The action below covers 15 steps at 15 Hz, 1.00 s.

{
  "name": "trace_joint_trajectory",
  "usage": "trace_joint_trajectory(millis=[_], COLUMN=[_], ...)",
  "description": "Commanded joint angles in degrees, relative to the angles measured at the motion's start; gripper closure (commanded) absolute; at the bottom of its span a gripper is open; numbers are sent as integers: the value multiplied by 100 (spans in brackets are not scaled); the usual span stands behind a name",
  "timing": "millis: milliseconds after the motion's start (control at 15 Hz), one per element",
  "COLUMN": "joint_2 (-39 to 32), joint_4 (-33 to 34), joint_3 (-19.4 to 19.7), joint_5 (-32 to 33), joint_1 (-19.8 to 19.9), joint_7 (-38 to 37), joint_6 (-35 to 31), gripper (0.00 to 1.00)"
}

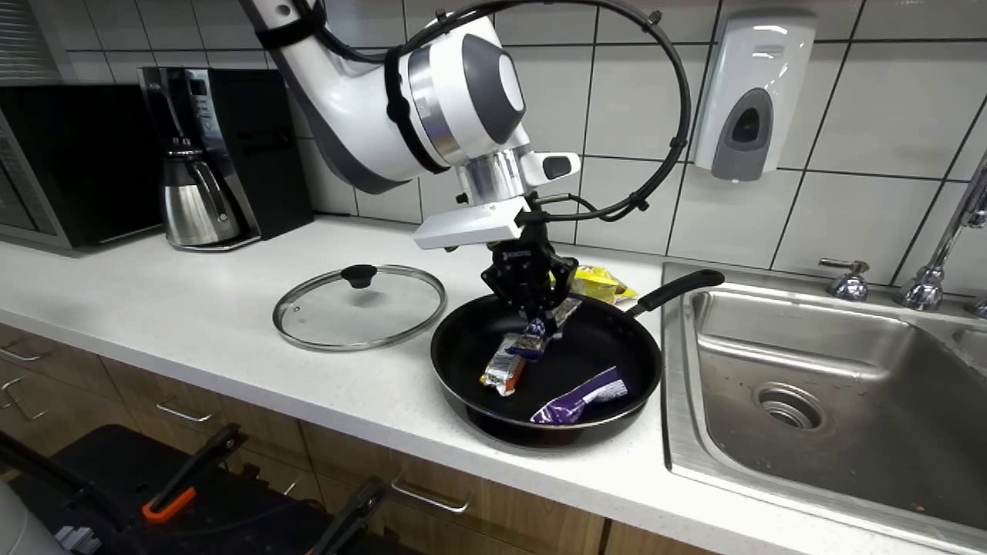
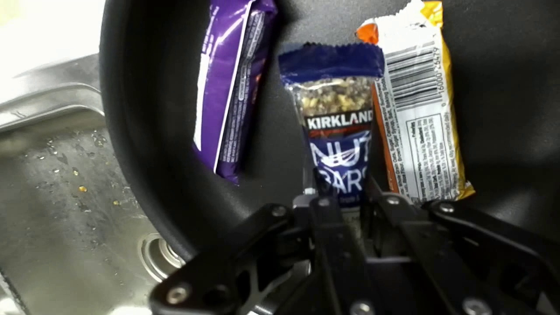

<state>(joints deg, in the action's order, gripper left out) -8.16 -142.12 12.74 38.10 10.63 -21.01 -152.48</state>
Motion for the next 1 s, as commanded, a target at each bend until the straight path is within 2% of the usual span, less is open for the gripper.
trace_joint_trajectory(millis=[0,67,133,533,600,800,933], joint_2=[210,253,327,1191,1325,1706,1851], joint_4=[-201,-239,-286,-567,-571,-620,-687], joint_3=[179,197,183,-146,-252,-614,-784], joint_5=[274,308,229,80,98,-162,-495], joint_1=[-170,-197,-214,-422,-471,-572,-619], joint_7=[-417,-462,-436,-345,-380,-265,-95], joint_6=[0,16,77,459,573,796,714], gripper=[58,57,51,5,1,0,0])
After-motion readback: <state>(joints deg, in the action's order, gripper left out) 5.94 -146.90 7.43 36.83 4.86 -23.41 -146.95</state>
